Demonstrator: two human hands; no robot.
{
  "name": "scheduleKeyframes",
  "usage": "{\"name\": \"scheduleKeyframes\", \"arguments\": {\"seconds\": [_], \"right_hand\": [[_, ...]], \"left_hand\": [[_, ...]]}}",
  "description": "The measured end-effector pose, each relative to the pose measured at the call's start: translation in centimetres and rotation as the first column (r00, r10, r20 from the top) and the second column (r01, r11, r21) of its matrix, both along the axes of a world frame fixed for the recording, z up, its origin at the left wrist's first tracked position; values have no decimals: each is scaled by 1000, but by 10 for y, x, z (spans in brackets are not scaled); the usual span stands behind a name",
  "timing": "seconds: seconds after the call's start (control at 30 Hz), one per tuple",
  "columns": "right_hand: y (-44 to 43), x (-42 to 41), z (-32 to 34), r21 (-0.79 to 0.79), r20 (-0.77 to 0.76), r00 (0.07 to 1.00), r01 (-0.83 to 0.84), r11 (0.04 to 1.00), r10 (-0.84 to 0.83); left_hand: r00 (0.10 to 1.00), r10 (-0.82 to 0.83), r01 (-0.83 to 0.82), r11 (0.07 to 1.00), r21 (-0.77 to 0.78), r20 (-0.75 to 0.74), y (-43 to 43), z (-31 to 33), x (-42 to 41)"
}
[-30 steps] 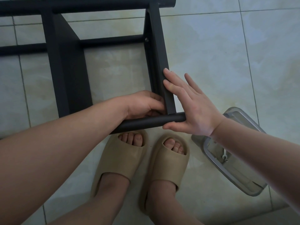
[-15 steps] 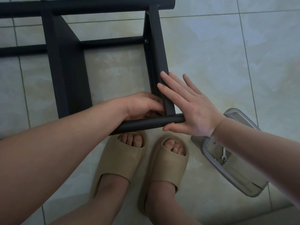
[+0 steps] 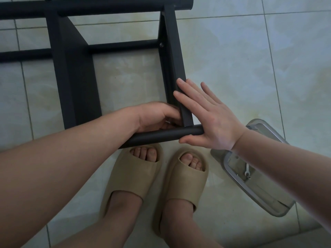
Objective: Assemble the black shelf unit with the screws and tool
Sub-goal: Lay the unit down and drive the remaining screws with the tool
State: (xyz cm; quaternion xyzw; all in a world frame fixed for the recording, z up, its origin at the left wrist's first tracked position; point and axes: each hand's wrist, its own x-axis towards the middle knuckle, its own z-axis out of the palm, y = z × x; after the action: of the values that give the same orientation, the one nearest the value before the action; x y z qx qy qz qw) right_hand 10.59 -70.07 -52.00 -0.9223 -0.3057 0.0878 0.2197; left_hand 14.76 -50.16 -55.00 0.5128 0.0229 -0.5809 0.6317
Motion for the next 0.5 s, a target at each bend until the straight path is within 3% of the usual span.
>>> {"name": "scheduleKeyframes", "arguments": {"seconds": [0.1,0.5], "right_hand": [[0,0,-1,6,1,1000,2,1000,-2],[0,0,-2,10,1,1000,6,1000,-6]], "left_hand": [[998,21,-26,997,74,60,0,-1,-1],[998,57,-57,998,11,-7,0,-3,0]]}}
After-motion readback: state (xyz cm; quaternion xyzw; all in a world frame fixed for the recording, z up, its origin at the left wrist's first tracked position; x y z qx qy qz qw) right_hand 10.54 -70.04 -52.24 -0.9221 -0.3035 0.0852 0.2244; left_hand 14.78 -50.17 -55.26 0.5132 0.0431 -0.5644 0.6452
